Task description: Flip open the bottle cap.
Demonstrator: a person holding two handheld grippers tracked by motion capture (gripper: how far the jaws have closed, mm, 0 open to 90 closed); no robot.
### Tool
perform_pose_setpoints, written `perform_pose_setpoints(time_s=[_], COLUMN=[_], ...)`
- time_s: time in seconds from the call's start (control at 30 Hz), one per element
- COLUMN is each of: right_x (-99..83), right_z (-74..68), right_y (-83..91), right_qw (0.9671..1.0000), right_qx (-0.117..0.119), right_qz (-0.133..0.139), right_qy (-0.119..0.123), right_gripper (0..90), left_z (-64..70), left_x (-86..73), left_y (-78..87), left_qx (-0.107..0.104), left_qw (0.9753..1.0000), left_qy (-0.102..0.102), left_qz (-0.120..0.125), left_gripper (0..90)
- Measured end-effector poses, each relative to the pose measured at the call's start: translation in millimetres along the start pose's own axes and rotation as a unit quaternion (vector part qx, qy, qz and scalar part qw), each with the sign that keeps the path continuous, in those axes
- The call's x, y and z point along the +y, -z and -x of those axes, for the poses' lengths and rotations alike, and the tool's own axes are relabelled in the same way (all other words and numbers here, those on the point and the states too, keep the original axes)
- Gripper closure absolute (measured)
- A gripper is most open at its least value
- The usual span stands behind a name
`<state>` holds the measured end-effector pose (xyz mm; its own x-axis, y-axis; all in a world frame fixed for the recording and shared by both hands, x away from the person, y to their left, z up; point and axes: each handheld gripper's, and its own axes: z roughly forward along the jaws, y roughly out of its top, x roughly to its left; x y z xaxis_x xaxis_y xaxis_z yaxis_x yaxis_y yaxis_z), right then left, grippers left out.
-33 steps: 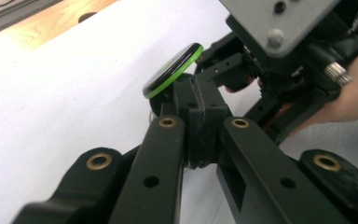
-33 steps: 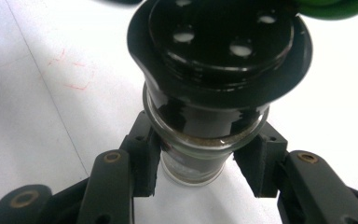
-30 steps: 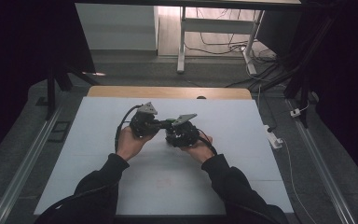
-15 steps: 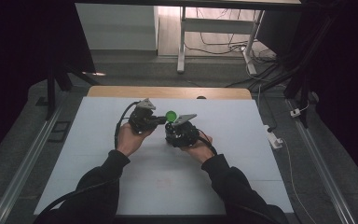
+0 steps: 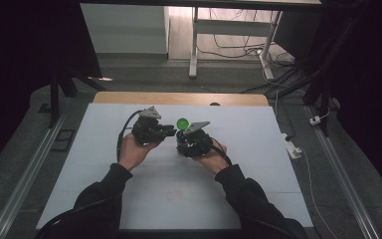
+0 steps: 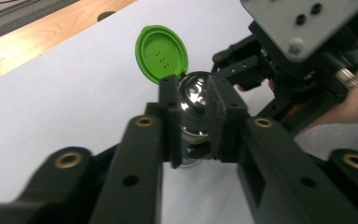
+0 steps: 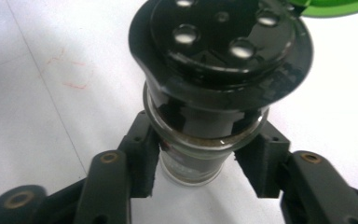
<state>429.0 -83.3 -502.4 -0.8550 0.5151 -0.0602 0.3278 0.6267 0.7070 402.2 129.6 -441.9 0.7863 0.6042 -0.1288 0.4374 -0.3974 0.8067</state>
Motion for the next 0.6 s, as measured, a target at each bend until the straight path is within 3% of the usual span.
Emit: perform_pose_setpoints(time_s=[0.23,0.47,0.6], right_x=[0.5,1.6,0.3], right_z=[2.0,-1.6,-3.8], right_y=[8.3,15.8,20.4], right_qw=[0.9996,0.9994,0.9993], right_qx=[0.014,0.016,0.020], right_qz=[0.006,0.010,0.011], right_qy=[-0.023,-0.028,-0.031], right_gripper=[36.4,28.6,25.4], left_z=[7.7,13.3,13.2], left_x=[-5.6,-15.8,-24.9], left_y=[9.4,21.2,31.3], left_qx=[0.003,-0.003,-0.010], left_qw=[1.0000,0.9998,0.9997], left_qy=[-0.001,0.000,0.017], left_qz=[-0.007,-0.020,-0.017], left_gripper=[56.4,41.5,31.1])
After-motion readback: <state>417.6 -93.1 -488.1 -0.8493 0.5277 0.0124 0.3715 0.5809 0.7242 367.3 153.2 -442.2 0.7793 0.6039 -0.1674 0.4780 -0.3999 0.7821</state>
